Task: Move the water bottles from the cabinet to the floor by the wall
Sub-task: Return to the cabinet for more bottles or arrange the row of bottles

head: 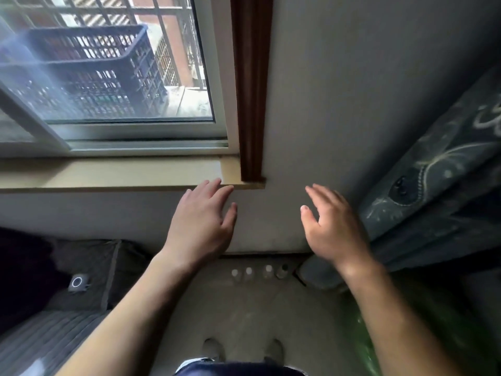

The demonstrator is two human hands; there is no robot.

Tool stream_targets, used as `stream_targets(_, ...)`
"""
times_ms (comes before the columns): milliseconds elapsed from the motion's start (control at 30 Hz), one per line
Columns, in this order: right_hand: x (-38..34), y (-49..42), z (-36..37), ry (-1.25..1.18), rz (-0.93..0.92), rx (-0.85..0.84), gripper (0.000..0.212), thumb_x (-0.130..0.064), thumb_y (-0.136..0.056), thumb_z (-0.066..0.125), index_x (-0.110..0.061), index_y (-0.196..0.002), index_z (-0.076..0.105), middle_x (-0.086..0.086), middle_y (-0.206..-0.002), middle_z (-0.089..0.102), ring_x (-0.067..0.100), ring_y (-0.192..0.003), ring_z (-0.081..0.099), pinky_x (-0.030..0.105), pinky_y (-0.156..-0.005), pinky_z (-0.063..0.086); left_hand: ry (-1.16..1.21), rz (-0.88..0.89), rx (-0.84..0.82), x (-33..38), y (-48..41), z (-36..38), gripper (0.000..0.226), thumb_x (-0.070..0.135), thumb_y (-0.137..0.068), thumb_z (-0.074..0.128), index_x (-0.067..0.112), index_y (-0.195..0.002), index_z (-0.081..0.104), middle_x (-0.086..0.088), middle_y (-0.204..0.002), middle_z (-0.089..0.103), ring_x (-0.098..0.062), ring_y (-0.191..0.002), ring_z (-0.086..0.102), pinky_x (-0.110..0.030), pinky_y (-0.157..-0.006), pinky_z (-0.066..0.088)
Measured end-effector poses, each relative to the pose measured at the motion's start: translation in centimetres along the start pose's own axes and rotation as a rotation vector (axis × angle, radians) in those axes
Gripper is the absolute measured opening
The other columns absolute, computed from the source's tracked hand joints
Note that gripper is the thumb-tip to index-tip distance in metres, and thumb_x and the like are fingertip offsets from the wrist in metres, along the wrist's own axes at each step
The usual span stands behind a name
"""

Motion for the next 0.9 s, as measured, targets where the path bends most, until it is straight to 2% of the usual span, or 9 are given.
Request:
stream_targets(133,0.6,0.7,-1.2,0.031,-0.007,-0.015,0.056,-0.034,-0.088,0.041,-0.005,-0.134,0.057,0.013,-0.139,0.056,0.028,-0.131,0.048,0.038,-0.114,0.033,-0.023,0.023,0.022,1.8,0.3,0.1,0.046,0.036,-0.091,0.046,0.015,-0.128,0.062,-0.01,-0.135,0.058,-0.029,-0.126,0.047,-0.041,-0.104,0.039)
stream_targets(233,1.0,1.4,-2.1,0.049,0.001,-0.008,0.056,-0.034,-0.09,0.04,-0.005,-0.134,0.056,0.012,-0.139,0.056,0.028,-0.131,0.047,0.036,-0.114,0.031,-0.023,0.056,0.032,2.7,0.6,0.3,0.045,0.035,-0.09,0.047,0.015,-0.128,0.061,-0.009,-0.133,0.06,-0.023,-0.125,0.042,-0.042,-0.103,0.04)
stream_targets(367,1.2,2.2,-2.4,0.097,0.025,-0.016,0.056,-0.034,-0.09,0.038,-0.006,-0.136,0.055,0.012,-0.141,0.055,0.029,-0.133,0.045,0.036,-0.115,0.029,-0.058,0.093,-0.035,3.2,0.6,1.6,0.048,0.038,-0.091,0.043,0.016,-0.132,0.058,-0.004,-0.136,0.058,-0.024,-0.128,0.043,-0.04,-0.102,0.038)
stream_targets(700,0.3,5.5,-1.1,0.208,0.226,-0.018,0.059,-0.039,-0.09,0.033,-0.012,-0.14,0.051,0.008,-0.146,0.05,0.03,-0.138,0.039,0.045,-0.116,0.029,-0.044,0.19,-0.132,1.4,0.9,2.8,0.053,0.04,-0.092,0.036,0.018,-0.137,0.052,-0.003,-0.144,0.05,-0.023,-0.134,0.041,-0.043,-0.108,0.036)
stream_targets(900,-1.6,8.0,0.0,0.222,0.314,0.004,0.059,-0.038,-0.09,0.033,-0.011,-0.139,0.052,0.009,-0.144,0.052,0.031,-0.137,0.041,0.045,-0.115,0.03,-0.033,0.301,-0.168,0.3,1.5,2.7,0.051,0.035,-0.091,0.037,0.016,-0.135,0.054,-0.004,-0.139,0.053,-0.024,-0.128,0.045,-0.04,-0.101,0.038)
Point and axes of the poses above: each hand's wrist, its own y-axis away from the middle knuckle, its own z-axis out of the palm, x = y × z, the point moved 8 cm from there along -y, towards the middle knuckle
